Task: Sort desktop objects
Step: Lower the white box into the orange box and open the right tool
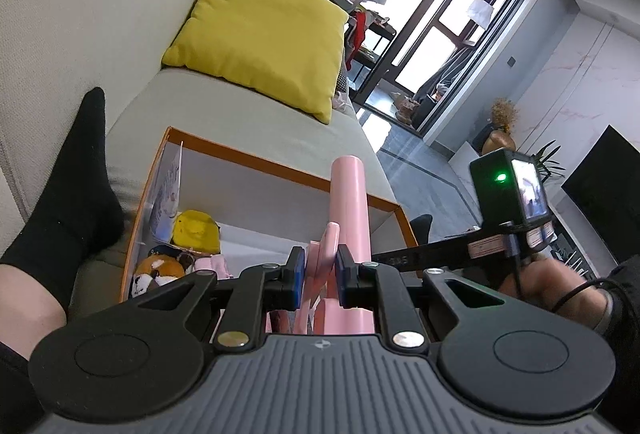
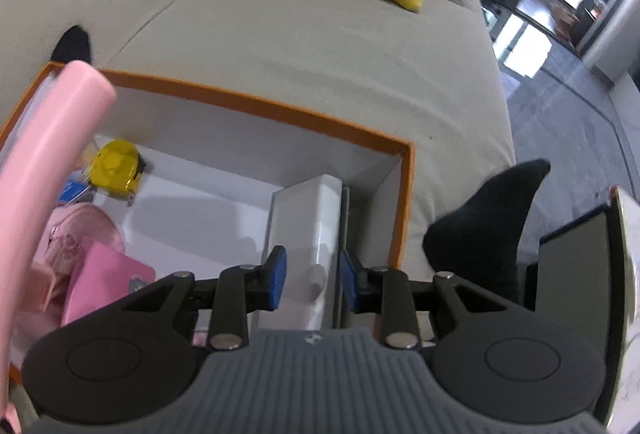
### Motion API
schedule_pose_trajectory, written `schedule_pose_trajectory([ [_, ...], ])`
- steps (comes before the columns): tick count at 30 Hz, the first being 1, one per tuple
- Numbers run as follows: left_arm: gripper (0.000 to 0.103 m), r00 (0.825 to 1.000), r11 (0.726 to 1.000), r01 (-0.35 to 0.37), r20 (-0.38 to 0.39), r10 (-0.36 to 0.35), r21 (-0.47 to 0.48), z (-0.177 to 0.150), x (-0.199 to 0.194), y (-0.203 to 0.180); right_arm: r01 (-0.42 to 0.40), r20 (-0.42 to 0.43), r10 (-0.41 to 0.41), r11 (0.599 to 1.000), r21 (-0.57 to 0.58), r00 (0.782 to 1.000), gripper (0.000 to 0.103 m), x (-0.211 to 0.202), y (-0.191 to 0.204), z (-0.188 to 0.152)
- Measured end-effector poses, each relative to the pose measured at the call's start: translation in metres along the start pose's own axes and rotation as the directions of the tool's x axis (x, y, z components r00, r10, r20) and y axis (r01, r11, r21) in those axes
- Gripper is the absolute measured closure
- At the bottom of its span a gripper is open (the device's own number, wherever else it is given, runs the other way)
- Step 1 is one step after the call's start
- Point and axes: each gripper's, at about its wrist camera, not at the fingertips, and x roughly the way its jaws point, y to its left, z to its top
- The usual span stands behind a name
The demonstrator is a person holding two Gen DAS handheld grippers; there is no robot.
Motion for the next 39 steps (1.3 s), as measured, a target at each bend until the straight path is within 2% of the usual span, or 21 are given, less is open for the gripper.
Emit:
schedule_pose_trajectory([
  [3,0.085,1.000,1.000,0.002,-0.001,-0.002,0.000,0.000,0.000,0.000,-0.029,-0.012,0.028,0.997,-0.071,1.000,0.073,-0.002,0.002,0.002],
  [4,0.085,1.000,1.000,0.000,0.000,0.000,0.002,0.000,0.000,0.000,-0.063,-0.014,0.062,0.993,-0.102,0.998,0.073,-0.003,0.004,0.003],
  [8,0.085,1.000,1.000,-0.003,-0.002,0.003,0.003,-0.001,0.001,0.000,-0.125,-0.022,0.123,0.964,-0.236,0.992,0.074,0.002,0.014,0.006],
  [9,0.085,1.000,1.000,-0.004,-0.002,0.004,0.004,-0.001,0.001,0.000,-0.112,-0.023,0.110,0.957,-0.267,0.994,0.076,0.005,0.018,0.008],
  [11,0.085,1.000,1.000,-0.004,-0.002,0.004,0.002,-0.002,0.001,0.000,-0.035,-0.049,0.022,0.954,-0.297,0.999,0.088,0.013,0.020,0.011],
  [15,0.085,1.000,1.000,-0.003,-0.001,0.003,0.006,-0.002,0.001,-0.001,-0.001,-0.117,-0.040,0.942,-0.336,0.992,0.095,0.019,0.016,0.011],
  [18,0.085,1.000,1.000,0.006,-0.005,-0.006,0.006,-0.002,0.005,-0.001,0.033,-0.160,-0.099,0.927,-0.374,0.982,0.103,0.031,0.016,0.004],
  [23,0.085,1.000,1.000,0.001,-0.015,-0.001,0.001,-0.004,0.007,0.002,0.056,-0.167,-0.137,0.907,-0.417,0.976,0.103,0.039,0.023,0.002],
  [24,0.085,1.000,1.000,-0.001,-0.015,0.001,0.000,-0.004,0.007,0.002,0.055,-0.179,-0.150,0.892,-0.449,0.972,0.103,0.043,0.025,0.002],
  [26,0.085,1.000,1.000,-0.001,-0.015,0.001,0.000,-0.004,0.007,0.002,0.077,-0.179,-0.209,0.829,-0.554,0.961,0.103,0.047,0.036,-0.004],
  [31,0.085,1.000,1.000,0.003,-0.016,-0.003,-0.005,-0.003,0.007,0.002,0.072,-0.196,-0.248,0.774,-0.629,0.949,0.103,0.059,0.046,-0.008],
  [34,0.085,1.000,1.000,-0.003,-0.015,0.003,-0.006,-0.004,0.006,0.003,0.027,-0.249,-0.229,0.783,-0.621,0.941,0.103,0.065,0.045,-0.007],
  [37,0.085,1.000,1.000,-0.006,-0.011,0.006,-0.010,-0.004,0.005,0.004,0.025,-0.221,-0.210,0.777,-0.629,0.952,0.103,0.055,0.041,-0.005],
  [39,0.085,1.000,1.000,-0.007,-0.011,0.007,-0.012,-0.003,0.006,0.005,0.017,-0.209,-0.184,0.788,-0.615,0.960,0.103,0.044,0.036,0.000],
])
